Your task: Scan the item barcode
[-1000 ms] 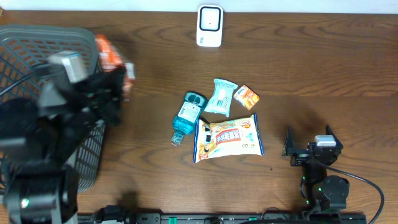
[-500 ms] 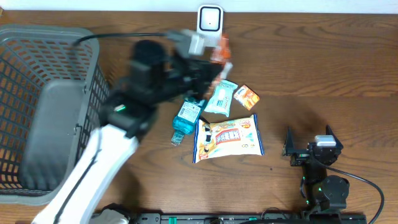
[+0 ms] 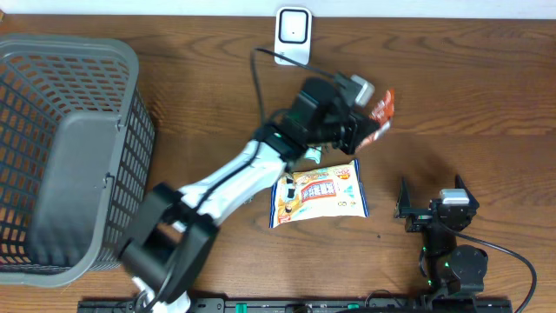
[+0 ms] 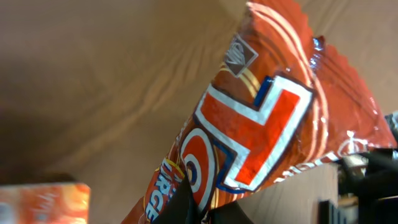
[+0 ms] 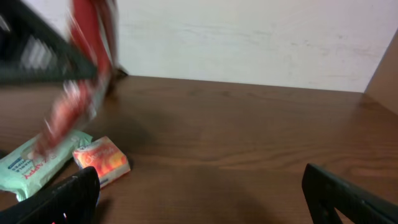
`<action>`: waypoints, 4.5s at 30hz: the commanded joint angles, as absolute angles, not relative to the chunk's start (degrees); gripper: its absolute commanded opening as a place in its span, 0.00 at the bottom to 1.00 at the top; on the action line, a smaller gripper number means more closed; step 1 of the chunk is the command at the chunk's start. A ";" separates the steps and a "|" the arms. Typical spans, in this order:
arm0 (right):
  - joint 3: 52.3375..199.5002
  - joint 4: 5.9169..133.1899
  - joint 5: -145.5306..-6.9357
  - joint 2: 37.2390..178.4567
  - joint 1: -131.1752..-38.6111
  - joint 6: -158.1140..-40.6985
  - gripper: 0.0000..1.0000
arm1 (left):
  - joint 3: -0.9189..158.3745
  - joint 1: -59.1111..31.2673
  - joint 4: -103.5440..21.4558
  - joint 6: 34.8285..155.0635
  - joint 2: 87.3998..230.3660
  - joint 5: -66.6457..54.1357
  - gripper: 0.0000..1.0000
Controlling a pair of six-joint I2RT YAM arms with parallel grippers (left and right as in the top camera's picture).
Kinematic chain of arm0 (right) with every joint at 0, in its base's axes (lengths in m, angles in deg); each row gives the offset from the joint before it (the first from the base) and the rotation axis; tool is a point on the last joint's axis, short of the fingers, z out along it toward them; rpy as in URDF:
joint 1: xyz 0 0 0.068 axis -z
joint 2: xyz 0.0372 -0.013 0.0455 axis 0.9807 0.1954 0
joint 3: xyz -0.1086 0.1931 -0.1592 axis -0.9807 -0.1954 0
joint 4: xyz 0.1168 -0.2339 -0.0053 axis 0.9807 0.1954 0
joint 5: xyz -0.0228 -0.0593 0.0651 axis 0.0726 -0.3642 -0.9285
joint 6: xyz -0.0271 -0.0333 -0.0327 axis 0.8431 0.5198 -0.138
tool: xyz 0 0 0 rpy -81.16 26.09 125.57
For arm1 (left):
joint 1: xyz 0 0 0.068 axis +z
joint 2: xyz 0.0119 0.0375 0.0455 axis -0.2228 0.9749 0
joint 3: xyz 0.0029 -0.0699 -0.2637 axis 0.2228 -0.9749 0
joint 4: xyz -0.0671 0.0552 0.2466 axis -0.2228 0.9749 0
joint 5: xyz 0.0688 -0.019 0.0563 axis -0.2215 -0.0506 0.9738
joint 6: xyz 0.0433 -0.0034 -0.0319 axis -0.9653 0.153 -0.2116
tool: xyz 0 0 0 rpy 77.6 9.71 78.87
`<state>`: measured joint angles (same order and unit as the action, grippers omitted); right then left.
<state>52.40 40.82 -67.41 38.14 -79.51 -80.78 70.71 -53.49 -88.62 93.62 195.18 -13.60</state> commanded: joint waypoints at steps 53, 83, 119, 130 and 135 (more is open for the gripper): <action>52.36 41.06 -67.72 38.00 -79.92 -80.30 0.99 | 71.17 -49.54 -85.23 43.57 159.42 58.05 0.36; 52.36 40.91 -67.72 38.00 -79.90 -80.30 0.99 | 57.70 -40.12 -61.99 47.22 120.78 23.95 0.79; 52.38 38.18 -122.78 41.74 -79.90 -123.65 0.99 | 55.28 -21.21 -54.61 66.30 87.40 6.82 1.00; 63.22 47.12 -115.43 42.75 -79.90 -116.39 0.99 | 55.28 -18.65 -56.18 65.87 87.40 14.62 0.98; 73.87 67.36 -100.51 47.45 -79.92 -108.11 0.99 | 55.28 -18.65 -59.11 65.89 87.40 21.96 0.98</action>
